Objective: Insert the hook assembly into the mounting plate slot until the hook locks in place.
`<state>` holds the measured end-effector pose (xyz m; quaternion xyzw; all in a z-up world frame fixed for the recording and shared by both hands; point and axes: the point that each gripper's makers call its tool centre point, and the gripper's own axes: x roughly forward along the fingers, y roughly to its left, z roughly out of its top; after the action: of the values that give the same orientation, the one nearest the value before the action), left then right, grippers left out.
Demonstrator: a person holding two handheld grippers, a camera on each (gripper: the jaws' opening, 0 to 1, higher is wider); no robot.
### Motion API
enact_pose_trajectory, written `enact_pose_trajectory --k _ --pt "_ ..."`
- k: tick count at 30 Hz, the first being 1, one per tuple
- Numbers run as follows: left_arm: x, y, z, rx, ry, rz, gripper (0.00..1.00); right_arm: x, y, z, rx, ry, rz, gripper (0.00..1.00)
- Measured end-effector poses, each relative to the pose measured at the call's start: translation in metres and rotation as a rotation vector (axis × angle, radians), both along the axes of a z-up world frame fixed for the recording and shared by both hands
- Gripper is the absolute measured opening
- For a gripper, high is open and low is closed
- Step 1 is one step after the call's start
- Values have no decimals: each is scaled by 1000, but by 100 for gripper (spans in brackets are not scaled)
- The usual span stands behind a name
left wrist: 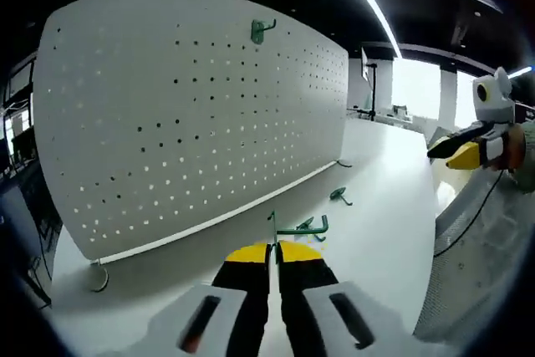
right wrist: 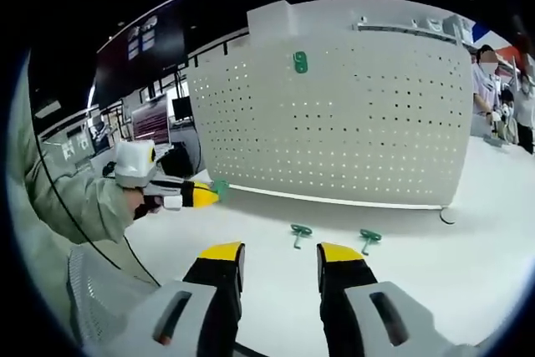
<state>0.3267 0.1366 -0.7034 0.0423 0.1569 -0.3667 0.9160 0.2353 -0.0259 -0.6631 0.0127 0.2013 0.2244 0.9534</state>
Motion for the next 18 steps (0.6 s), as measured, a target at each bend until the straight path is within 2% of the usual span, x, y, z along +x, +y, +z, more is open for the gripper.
enact_pose_trajectory --k 8,13,18 --pt "-16 -20 40 -67 -76 -24 3 4 11 21 38 -45 22 32" --pt "-29 -29 52 -85 -101 -37 3 8 25 36 63 -77 50 31" --pt "-42 -36 67 -137 -117 -43 3 11 42 49 104 -101 82 30"
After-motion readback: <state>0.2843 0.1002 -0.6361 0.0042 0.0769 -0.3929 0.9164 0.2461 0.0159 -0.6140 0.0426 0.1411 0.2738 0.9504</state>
